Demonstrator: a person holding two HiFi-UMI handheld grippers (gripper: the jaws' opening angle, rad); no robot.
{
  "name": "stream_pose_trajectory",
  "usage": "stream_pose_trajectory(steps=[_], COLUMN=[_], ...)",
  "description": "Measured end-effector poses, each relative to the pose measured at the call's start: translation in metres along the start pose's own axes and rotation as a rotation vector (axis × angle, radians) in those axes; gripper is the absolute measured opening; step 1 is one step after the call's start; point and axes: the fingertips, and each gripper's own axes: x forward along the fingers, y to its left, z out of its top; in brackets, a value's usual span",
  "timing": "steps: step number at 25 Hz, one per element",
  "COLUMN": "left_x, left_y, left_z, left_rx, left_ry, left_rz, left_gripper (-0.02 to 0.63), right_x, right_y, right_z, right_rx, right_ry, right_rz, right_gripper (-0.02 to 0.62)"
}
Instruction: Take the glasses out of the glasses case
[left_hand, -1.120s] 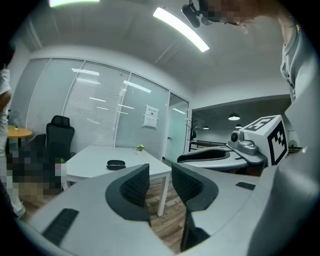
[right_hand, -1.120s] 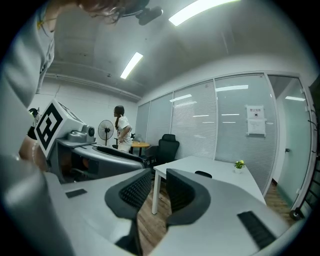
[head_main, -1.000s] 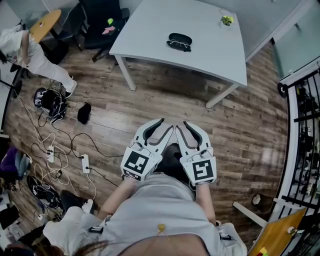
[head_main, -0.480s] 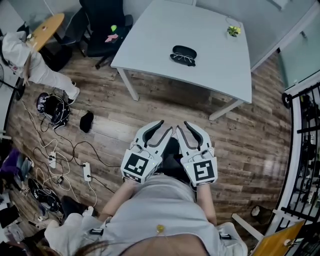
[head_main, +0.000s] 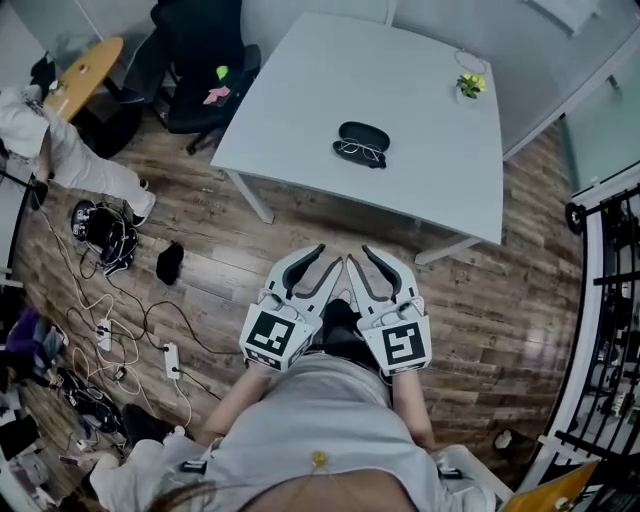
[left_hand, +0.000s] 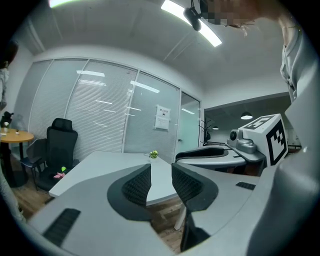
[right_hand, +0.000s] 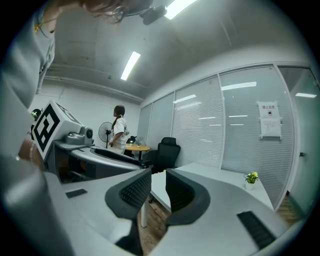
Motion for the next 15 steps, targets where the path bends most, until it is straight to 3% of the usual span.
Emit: stream_pose_trajectory(steps=[15], left_x=[0.091], left_y=[0.035], left_z=[0.022], left_rx=[0.002], left_ry=[0.004], left_rz=[0.046], left_gripper=[0.140], right_x=[0.056], right_y=[-0.084], right_z=[0.007], right_rx=[-0.050], right_ry=[-0.006], right_rz=[0.052], right_gripper=[0.095])
